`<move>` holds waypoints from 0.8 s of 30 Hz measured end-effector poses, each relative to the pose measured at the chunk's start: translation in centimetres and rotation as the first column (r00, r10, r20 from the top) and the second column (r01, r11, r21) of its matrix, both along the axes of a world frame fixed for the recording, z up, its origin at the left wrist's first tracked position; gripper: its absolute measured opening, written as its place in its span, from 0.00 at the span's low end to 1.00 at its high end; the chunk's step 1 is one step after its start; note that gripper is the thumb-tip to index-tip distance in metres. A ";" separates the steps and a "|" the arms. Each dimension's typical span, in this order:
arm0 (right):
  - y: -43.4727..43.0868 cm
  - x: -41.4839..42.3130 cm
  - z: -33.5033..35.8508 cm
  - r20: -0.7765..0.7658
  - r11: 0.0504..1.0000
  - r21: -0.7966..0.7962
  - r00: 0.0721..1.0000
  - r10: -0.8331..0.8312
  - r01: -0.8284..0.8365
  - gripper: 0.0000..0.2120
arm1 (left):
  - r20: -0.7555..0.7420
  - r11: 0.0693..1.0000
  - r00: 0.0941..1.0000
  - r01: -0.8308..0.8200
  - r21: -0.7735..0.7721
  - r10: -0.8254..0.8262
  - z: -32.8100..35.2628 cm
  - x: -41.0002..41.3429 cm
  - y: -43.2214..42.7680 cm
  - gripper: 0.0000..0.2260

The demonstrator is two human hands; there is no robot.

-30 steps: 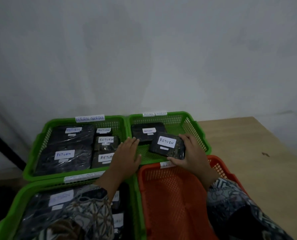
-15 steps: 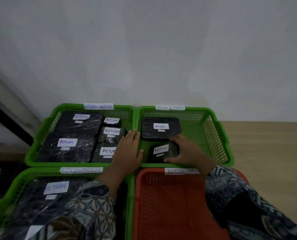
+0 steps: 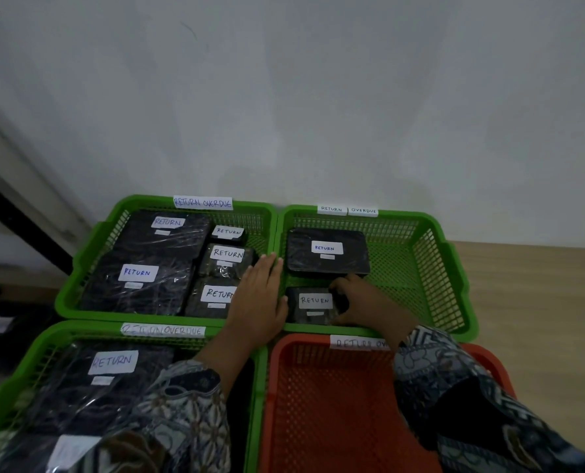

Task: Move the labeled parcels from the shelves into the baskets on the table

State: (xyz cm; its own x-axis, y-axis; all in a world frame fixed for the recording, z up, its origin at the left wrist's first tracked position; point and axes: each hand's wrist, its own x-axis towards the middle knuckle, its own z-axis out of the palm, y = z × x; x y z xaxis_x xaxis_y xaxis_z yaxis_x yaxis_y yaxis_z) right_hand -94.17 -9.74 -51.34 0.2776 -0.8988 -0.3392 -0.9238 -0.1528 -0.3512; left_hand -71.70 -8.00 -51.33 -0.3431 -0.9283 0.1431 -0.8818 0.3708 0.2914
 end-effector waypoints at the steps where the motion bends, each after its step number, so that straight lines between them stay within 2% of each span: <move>1: 0.0 -0.1 0.1 -0.001 1.000 0.011 1.000 -0.007 0.007 0.33 | -0.002 1.000 1.000 0.000 -0.001 0.000 0.0 0.0 0.0 0.30; 5: 0.3 -0.3 0.6 0.021 0.999 0.001 0.999 -0.040 0.040 0.27 | -0.001 1.000 1.000 0.002 -0.003 -0.002 0.2 0.1 0.2 0.29; 11: 1.9 -0.2 2.8 -0.120 0.967 -0.240 0.987 -0.112 0.080 0.15 | -0.011 1.000 1.000 -0.016 -0.010 0.016 0.8 0.6 0.3 0.29; 14: 3.2 1.0 3.9 -0.089 0.933 -0.341 0.985 -0.149 0.110 0.16 | -0.025 1.000 1.000 -0.007 -0.026 0.006 1.6 1.4 1.0 0.31; 17: 4.8 3.6 4.5 -0.015 0.881 -0.465 0.995 -0.100 0.081 0.20 | -0.028 0.999 1.000 -0.005 -0.048 0.004 2.7 2.9 2.2 0.33; 21: 7.7 9.4 5.8 0.007 0.871 -0.487 0.998 -0.062 0.057 0.27 | -0.032 0.998 0.999 -0.026 -0.057 0.024 4.2 6.6 4.8 0.33; 24: 10.1 14.3 6.4 -0.016 0.861 -0.508 1.000 -0.010 0.000 0.26 | -0.043 0.998 0.999 -0.027 -0.063 0.024 5.3 10.6 7.4 0.31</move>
State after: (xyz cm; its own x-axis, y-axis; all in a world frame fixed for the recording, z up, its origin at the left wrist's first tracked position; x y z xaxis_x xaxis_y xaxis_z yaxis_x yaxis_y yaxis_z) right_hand -79.85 0.38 -44.93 0.2708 -0.9492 0.1601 -0.9302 -0.3008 -0.2102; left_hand -61.07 -0.57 -46.05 -0.3120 -0.9253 0.2158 -0.8786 0.3674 0.3050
